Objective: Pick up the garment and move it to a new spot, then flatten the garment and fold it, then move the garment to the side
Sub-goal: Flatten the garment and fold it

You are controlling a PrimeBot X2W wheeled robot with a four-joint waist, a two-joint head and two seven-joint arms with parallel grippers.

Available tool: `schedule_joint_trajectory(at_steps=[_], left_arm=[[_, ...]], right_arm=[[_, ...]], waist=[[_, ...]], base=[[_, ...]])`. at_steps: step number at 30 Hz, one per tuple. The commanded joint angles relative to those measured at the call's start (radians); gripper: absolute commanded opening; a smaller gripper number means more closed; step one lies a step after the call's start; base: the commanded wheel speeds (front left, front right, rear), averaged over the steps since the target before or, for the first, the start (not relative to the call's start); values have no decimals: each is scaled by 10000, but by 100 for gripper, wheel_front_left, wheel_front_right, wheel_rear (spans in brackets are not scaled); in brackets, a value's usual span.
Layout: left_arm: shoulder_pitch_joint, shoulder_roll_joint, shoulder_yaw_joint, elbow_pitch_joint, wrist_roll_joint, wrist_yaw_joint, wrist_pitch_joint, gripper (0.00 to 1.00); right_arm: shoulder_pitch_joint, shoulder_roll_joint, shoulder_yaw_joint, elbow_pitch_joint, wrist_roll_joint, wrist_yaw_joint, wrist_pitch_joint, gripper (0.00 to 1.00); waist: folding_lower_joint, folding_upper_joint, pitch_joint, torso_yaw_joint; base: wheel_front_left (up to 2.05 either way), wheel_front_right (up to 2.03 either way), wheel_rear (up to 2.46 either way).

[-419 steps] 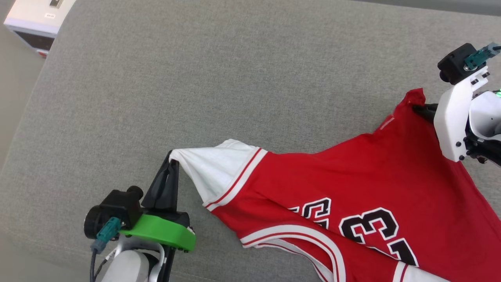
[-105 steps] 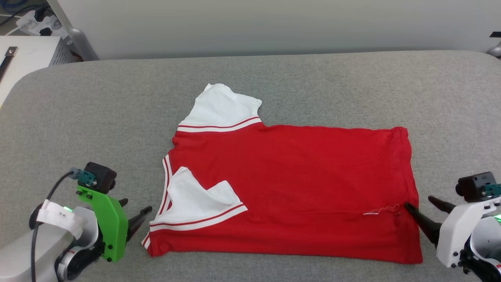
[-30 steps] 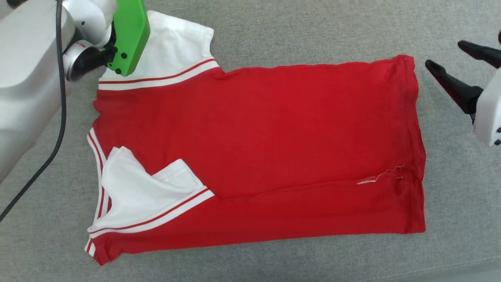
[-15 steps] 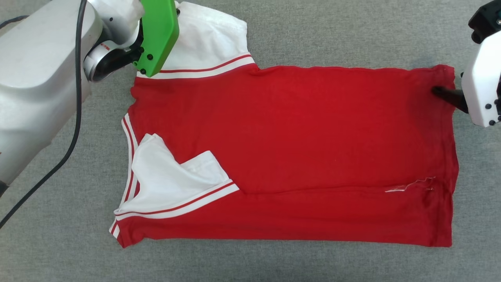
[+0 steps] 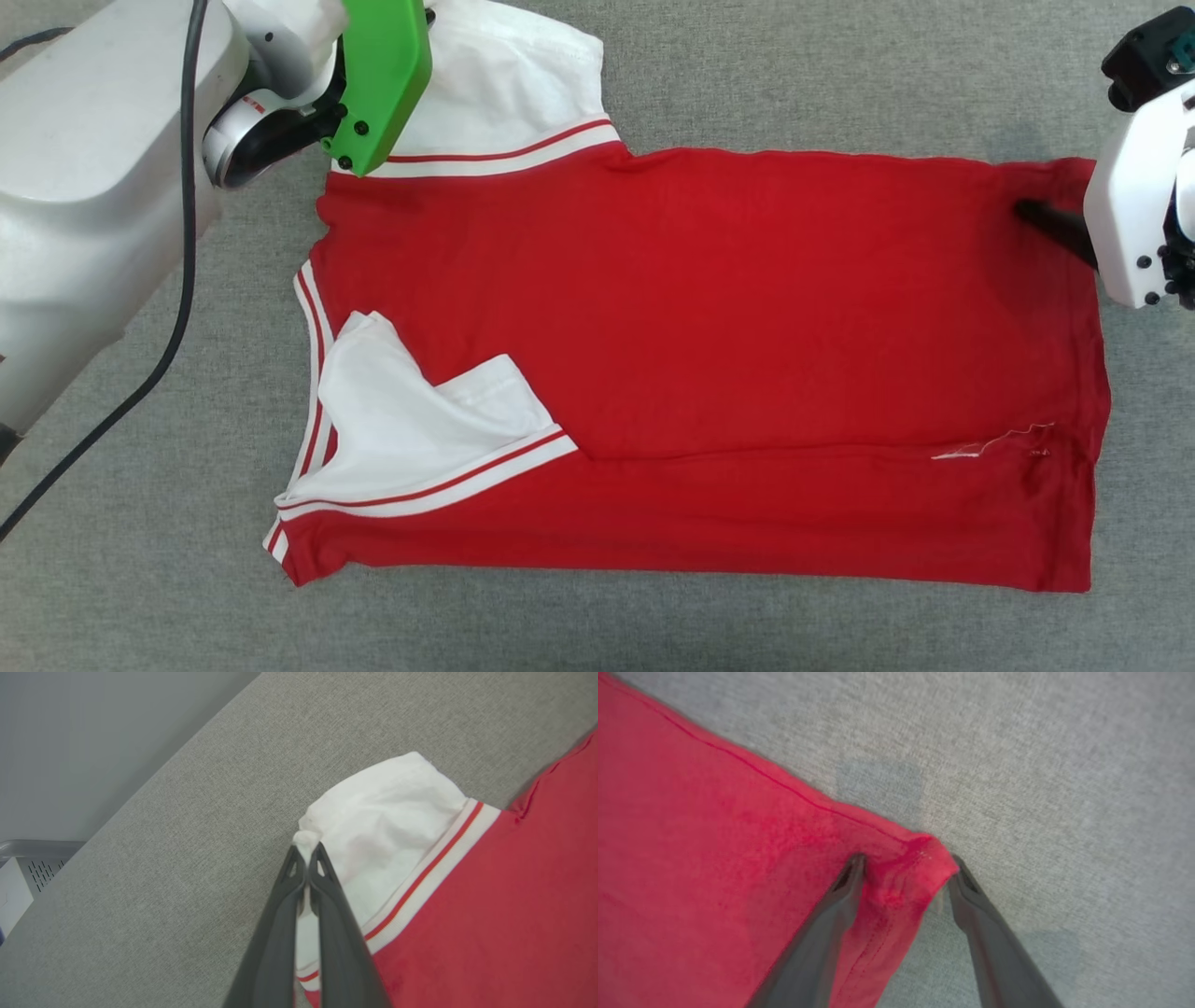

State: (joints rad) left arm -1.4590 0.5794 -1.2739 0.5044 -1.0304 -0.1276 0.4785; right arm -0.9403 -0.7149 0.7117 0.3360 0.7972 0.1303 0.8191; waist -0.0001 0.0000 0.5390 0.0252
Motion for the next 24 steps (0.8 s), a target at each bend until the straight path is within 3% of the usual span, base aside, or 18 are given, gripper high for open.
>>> schedule_joint_trajectory(at_steps=[1,15,24], left_arm=[[-88,20,-23,46,-33,-30,-93,0],[1213,548,-58,-255,-159,-30,-894,0],[2634,1307,-62,-1135,-292,-30,-1345,0]], right_arm=[[295,301,381,313,73,4,-206,0],[938,-99,571,244,588,4,-3296,0],[2342,-570,375,-156,766,4,-4290,0]], waist=[[1,0,-83,-25],[1,0,-1921,36],[1,0,-3087,164]], base=[[0,0,0],[0,0,0],[0,0,0]])
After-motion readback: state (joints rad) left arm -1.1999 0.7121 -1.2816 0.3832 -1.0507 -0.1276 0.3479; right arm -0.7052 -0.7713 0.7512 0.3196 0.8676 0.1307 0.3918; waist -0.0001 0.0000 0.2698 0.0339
